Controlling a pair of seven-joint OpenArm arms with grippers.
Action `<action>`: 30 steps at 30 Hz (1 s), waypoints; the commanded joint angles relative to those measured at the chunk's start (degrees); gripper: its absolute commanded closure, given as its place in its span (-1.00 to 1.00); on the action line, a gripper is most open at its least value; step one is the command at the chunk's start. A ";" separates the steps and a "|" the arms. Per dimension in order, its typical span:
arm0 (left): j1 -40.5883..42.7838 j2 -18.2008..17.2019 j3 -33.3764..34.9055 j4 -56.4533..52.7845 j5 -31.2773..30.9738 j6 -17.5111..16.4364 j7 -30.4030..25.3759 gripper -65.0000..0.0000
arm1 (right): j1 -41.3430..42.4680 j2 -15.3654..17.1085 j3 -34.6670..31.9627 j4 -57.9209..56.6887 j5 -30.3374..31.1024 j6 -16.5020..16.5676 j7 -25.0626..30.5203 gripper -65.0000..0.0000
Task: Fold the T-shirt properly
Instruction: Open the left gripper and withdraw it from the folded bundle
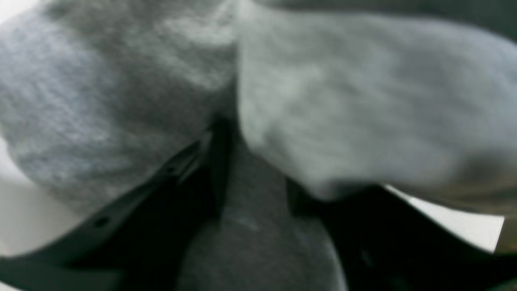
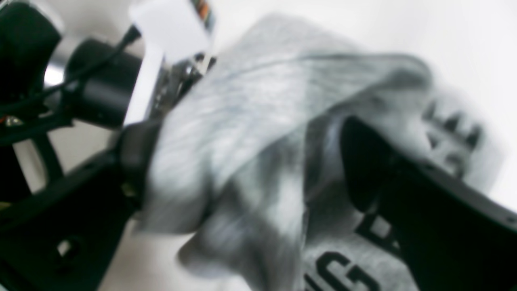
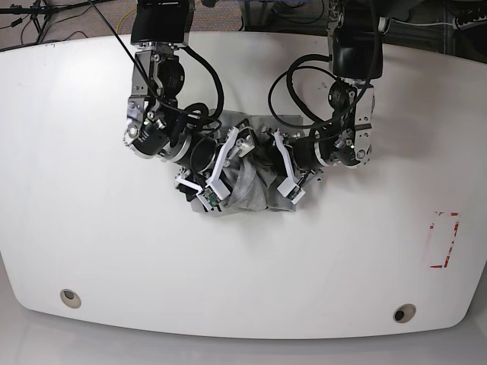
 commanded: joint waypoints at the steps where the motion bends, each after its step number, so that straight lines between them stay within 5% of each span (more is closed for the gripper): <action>1: 0.59 -0.26 0.52 -1.69 4.41 1.91 8.84 0.09 | 0.42 -0.37 -0.19 5.51 1.65 0.03 1.67 -0.88; 15: -1.43 -2.37 0.43 9.65 -11.06 1.91 14.29 -0.03 | -1.95 3.24 0.07 12.10 1.74 0.03 1.67 -0.89; 22: -1.69 -8.26 -1.86 18.70 -21.00 1.91 19.22 -0.02 | -2.92 5.52 0.16 12.10 1.74 0.03 1.67 -0.89; 30: -1.78 -17.40 -14.96 22.66 -30.58 1.91 25.55 -0.02 | -5.03 6.84 -0.01 11.93 1.74 0.03 1.67 -0.89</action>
